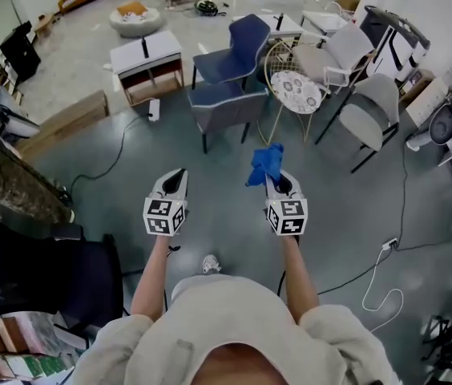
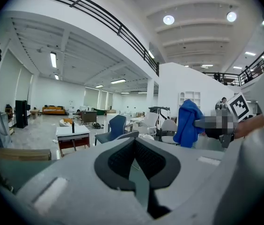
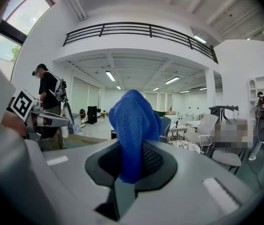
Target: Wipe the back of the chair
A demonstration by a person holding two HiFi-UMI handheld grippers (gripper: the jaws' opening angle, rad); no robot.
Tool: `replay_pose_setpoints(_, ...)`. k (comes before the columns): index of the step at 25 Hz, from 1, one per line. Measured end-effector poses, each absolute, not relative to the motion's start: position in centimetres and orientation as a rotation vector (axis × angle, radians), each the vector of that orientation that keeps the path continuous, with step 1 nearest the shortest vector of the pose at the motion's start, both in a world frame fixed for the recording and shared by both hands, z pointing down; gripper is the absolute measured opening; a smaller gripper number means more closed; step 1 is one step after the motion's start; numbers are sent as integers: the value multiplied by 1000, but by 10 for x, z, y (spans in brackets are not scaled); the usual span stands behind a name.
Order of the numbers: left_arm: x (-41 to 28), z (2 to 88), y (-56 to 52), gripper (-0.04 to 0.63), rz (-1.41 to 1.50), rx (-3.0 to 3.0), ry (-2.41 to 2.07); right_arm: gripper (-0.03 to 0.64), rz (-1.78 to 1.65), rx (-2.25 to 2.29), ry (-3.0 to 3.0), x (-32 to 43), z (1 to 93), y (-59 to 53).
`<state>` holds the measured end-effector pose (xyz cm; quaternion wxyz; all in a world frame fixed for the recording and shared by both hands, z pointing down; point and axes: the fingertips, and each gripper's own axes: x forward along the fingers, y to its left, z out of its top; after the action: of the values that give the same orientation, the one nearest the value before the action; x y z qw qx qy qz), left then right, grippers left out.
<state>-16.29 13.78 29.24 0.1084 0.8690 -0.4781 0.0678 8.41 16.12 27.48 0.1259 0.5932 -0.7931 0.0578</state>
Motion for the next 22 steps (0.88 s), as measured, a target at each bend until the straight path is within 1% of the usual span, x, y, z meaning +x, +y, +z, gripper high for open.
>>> replay_pose_setpoints(7,-192,303,89,5,195,2556,-1400,48,163,1714,-2301,55,284,115)
replay_pose_setpoints(14,-209,314,69,5,204,2527,-1400,46,193,1707,-2286,41,292,95)
replay_pose_setpoints(22,-190,325,54,5,220,2513,-1370,46,230,1701,-2269,53,302,86)
